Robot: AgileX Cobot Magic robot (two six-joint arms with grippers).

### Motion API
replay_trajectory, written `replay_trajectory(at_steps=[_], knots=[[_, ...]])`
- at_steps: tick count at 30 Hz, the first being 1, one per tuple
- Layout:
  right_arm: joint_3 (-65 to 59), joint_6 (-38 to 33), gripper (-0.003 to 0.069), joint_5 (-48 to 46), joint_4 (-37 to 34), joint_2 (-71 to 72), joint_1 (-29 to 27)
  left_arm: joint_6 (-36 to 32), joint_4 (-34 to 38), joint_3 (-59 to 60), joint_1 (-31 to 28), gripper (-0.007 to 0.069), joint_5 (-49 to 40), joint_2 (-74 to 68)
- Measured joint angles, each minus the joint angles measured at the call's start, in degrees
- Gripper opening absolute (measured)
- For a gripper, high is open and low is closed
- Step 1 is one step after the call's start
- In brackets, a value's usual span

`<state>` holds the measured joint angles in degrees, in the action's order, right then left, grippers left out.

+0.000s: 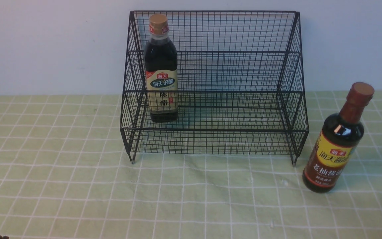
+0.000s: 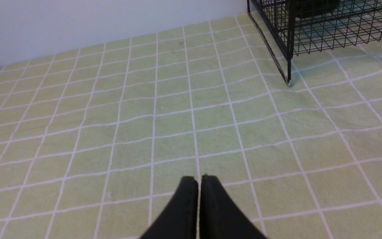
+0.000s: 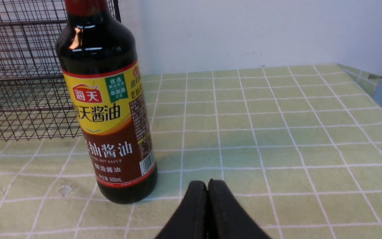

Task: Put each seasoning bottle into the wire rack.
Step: Use the right arm to grab the condiment bottle closest to it

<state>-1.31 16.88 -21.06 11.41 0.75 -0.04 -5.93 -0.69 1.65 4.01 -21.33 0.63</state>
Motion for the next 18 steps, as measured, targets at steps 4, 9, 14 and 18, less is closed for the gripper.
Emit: replay_trajectory(at_steps=[4,9,14,18], knots=[[-0.4,3.1,-0.0015,9.7,-2.1,0.0,0.0,0.0,0.0,0.0,0.0,-0.0006,0.0,0.0],[-0.4,6.1,-0.0015,23.2,-4.4,0.0,0.0,0.0,0.0,0.0,0.0,-0.0006,0.0,0.0],[-0.4,5.0,-0.0015,27.9,-3.8,0.0,0.0,0.0,0.0,0.0,0.0,-0.0006,0.0,0.0],[-0.4,7.6,-0.0015,32.9,-4.7,0.0,0.0,0.0,0.0,0.0,0.0,-0.0006,0.0,0.0]])
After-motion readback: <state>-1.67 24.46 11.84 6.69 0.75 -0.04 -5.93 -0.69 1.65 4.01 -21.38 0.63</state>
